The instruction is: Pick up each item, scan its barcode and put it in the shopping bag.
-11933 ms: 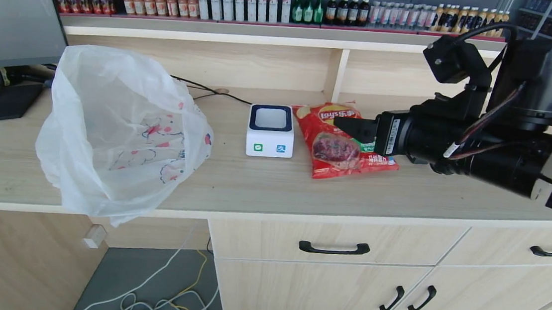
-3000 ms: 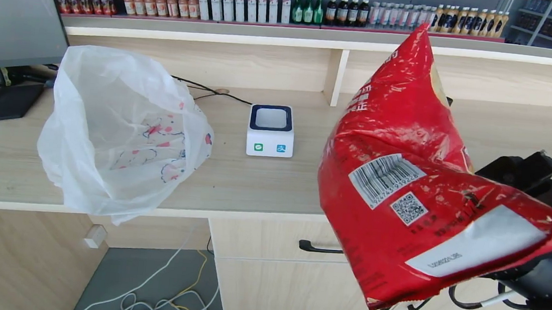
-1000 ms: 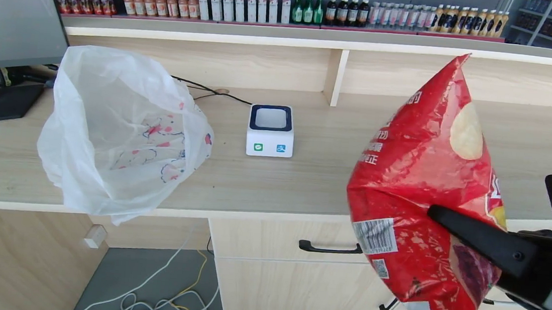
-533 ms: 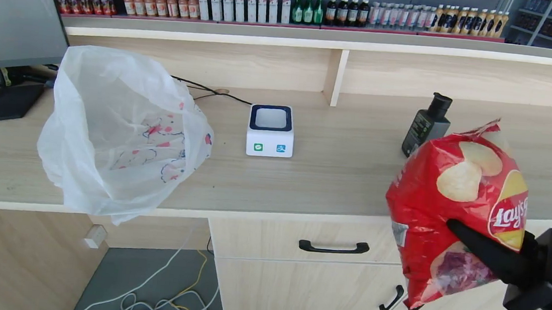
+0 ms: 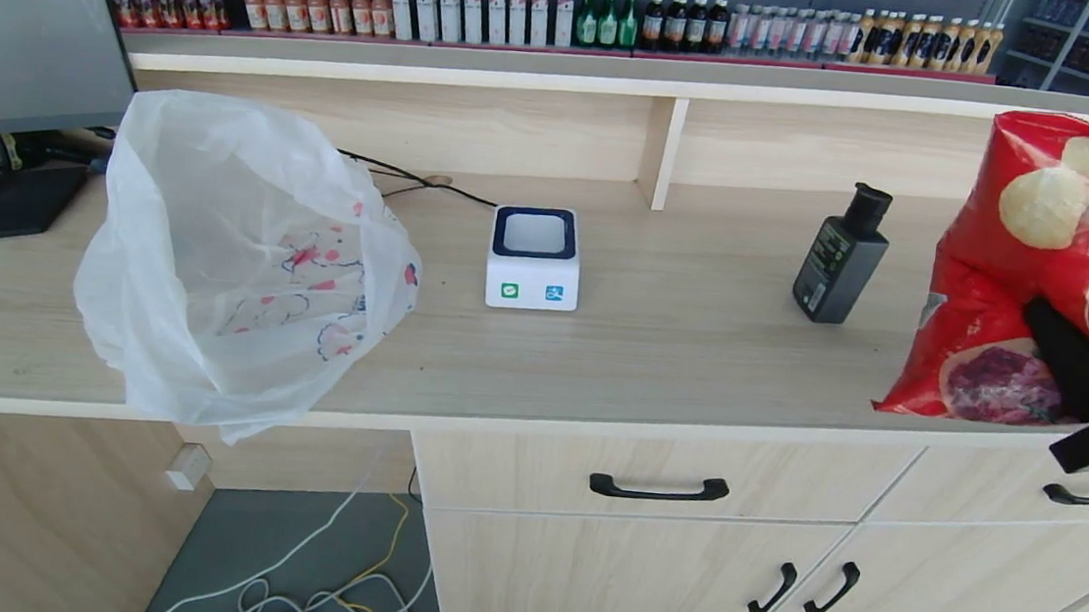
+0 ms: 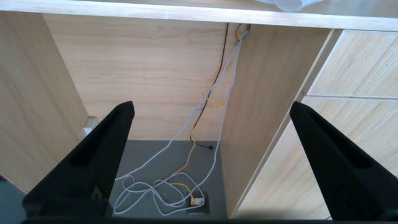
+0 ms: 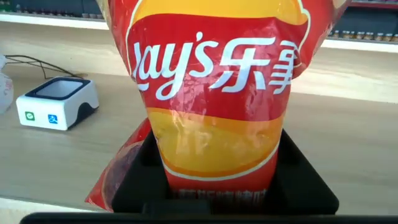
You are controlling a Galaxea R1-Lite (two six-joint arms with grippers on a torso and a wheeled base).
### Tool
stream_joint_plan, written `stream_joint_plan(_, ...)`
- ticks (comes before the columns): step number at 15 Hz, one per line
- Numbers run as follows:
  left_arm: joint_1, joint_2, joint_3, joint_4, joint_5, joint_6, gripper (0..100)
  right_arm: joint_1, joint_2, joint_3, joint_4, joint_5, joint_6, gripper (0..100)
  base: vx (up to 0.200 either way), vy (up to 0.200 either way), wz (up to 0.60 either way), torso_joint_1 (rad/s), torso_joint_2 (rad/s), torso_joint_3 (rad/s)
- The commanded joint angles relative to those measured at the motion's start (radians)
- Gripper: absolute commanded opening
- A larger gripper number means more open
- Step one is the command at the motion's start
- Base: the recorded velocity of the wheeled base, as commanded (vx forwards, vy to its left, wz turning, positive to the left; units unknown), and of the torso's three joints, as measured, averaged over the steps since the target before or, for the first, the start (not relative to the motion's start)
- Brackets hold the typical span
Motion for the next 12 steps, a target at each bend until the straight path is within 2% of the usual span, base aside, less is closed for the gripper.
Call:
stream_joint_plan(1,0.000,0.000,0.000,0.000,0.000,0.000,100,0.019,0.026,-0.080,-0.001,-0.011,-0.024,0,0.000,0.000,0.00,0.000,0.00,0.000)
stream_joint_plan(3,0.000,0.000,0.000,0.000,0.000,0.000,100,0.080,0.043,-0.116,-0.001,-0.115,-0.027,0,0.000,0.000,0.00,0.000,0.00,0.000)
stream_joint_plan(4,0.000,0.000,0.000,0.000,0.000,0.000,100,0.154,0.049,-0.123,-0.001,-0.212,-0.027,0,0.000,0.000,0.00,0.000,0.00,0.000)
stream_joint_plan(6,0.000,0.000,0.000,0.000,0.000,0.000,100,0.166,0.054,-0.127,-0.001,-0.226,-0.027,0,0.000,0.000,0.00,0.000,0.00,0.000)
stream_joint_plan(12,0.000,0.000,0.000,0.000,0.001,-0.003,100,0.169,0.048,-0.153,-0.001,-0.230,-0.028,0,0.000,0.200,0.00,0.007,0.00,0.002)
